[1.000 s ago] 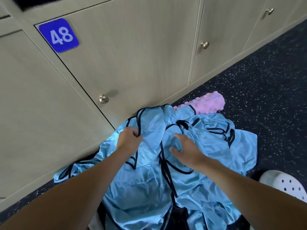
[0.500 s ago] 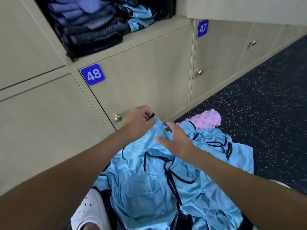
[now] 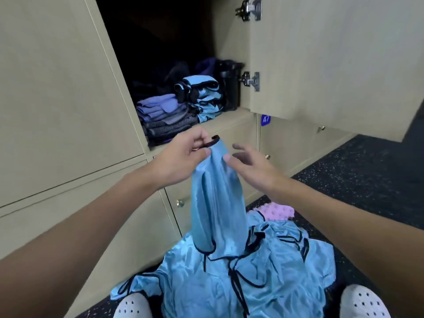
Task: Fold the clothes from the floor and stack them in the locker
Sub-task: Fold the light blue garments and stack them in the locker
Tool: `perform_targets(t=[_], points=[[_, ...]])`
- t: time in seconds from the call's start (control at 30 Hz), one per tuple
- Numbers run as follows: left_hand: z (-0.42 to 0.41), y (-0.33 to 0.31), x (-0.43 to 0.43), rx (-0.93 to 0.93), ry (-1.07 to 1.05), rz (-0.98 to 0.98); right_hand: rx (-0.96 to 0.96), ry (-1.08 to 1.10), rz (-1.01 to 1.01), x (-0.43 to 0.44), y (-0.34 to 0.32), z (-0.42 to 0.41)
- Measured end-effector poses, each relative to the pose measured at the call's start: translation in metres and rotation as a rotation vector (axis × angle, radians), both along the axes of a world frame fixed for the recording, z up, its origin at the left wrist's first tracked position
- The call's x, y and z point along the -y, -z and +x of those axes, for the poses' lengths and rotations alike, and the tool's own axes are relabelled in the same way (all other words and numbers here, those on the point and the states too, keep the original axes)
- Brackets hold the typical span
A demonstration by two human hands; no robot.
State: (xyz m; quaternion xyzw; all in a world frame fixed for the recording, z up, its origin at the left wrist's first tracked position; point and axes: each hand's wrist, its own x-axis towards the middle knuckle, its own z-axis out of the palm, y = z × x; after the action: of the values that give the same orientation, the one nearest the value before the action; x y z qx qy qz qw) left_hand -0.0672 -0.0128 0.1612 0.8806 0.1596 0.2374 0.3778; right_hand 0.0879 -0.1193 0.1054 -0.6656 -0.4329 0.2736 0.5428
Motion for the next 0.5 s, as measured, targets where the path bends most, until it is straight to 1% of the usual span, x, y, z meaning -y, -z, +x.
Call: perform_targets(t=[0.07,0.13,0.2,0.23,0.33,0.43,0.5], points=[[-0.013,-0.008,0.011,0.017,0.04,0.0,-0.075,-0.039,0.001,0.009,-0.017,-0.007],[-0.022,-0.012,0.021,0.021,0.066,-0.002,-0.091,-0.169,-0.03,0.018,-0.025,-0.012],[-0.029,-0.015,0.028,0.006,0.092,-0.01,-0.014,-0.32,-0.053,0.026,-0.028,-0.02],[-0.031,-0.017,0.031,-0.01,0.102,-0.008,0.03,-0.351,-0.058,0.029,-0.03,-0.025],[-0.036,-0.022,0.038,-0.065,0.12,-0.01,0.059,-0.361,-0.046,0.03,-0.033,-0.031],[-0.042,-0.029,0.041,-0.089,0.13,-0.039,0.051,-0.445,-0.097,0.03,-0.034,-0.03],[-0.046,-0.031,0.038,-0.104,0.132,-0.048,0.067,-0.456,-0.136,0.031,-0.036,-0.031]])
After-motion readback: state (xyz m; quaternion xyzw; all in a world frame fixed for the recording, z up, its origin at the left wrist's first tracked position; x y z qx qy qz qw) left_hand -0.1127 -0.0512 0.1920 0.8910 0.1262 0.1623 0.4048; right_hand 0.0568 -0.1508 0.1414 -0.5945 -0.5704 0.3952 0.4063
